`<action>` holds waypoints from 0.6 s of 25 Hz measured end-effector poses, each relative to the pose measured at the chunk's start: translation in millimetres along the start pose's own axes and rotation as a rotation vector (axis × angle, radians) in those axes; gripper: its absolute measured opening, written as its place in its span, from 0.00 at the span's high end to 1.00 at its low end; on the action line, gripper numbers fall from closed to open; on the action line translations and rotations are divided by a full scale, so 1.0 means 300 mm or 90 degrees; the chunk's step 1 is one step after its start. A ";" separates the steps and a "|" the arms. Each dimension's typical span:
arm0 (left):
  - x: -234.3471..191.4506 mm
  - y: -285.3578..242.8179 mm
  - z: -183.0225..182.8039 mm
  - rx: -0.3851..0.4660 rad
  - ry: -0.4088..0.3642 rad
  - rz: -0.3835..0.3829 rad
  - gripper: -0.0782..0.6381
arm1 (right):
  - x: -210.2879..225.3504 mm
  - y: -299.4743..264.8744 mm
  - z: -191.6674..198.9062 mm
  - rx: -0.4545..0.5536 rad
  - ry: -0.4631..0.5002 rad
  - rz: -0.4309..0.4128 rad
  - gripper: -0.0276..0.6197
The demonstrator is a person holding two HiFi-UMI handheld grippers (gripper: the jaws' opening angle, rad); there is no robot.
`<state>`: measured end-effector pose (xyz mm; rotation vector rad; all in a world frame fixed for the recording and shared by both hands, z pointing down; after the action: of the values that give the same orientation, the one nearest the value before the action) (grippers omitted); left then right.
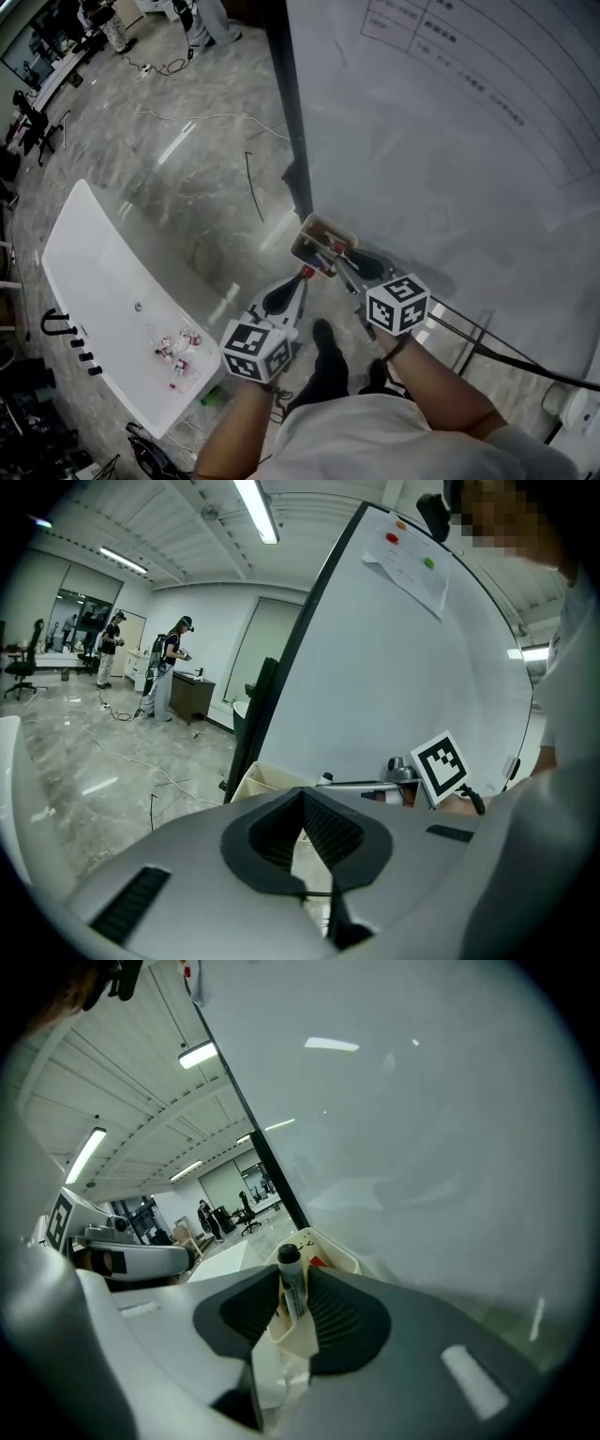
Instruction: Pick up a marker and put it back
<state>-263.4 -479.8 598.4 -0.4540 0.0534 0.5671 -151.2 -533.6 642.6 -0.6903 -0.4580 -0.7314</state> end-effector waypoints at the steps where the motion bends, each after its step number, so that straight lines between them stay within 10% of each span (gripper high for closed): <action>1: -0.003 -0.001 0.001 -0.002 -0.001 0.002 0.88 | -0.006 -0.002 -0.004 0.005 0.011 0.002 0.83; 15: 0.208 0.058 -0.394 0.124 -0.090 0.054 0.88 | -0.335 0.373 -0.352 0.147 0.153 -0.051 0.85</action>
<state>-211.0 -486.0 474.3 -0.2220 -0.0081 0.6690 -120.8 -502.6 464.0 -0.3641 -0.3443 -0.8113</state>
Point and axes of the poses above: the fingertips, and each gripper's own axes: y backward along the fingers, x to its right, z out of its underside, the point moved 3 cm from there along y, backward along the fingers, and after that the axes turned 13 degrees about -y, right-handed, at the moved point
